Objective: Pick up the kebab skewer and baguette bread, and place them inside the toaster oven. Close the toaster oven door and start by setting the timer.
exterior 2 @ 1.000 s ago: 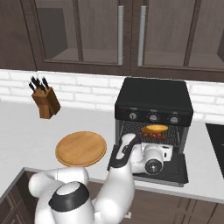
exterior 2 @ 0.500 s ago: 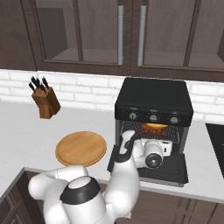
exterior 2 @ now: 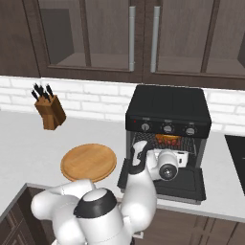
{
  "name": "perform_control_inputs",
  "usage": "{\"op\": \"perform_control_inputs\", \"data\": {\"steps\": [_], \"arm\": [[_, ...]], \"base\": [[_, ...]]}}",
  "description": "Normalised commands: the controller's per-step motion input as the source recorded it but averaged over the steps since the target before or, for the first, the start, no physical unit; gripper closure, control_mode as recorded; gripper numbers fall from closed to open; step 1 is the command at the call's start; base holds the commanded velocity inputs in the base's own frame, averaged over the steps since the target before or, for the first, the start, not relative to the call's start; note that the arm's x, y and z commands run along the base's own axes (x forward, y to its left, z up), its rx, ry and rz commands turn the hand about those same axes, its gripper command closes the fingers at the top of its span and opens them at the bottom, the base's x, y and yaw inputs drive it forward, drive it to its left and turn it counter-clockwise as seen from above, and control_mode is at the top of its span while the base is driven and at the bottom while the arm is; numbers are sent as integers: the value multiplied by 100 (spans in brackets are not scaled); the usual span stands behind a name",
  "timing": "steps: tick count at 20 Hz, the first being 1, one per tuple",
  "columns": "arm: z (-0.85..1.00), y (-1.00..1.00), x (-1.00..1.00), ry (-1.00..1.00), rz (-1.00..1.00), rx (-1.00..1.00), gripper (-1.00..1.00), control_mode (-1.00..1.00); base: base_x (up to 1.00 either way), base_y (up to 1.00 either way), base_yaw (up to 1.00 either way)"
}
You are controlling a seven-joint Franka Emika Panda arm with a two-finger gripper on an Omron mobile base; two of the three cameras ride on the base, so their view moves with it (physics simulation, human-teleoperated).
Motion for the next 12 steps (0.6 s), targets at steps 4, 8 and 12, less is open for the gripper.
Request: {"op": "perform_control_inputs", "data": {"steps": [4,8,12], "arm": [[0,0,24,0,0,0,-100,-100],[0,0,28,0,0,0,-100,-100],[0,0,27,0,0,0,-100,-100]], "base": [[0,0,0],[0,0,0],[0,0,0]]}}
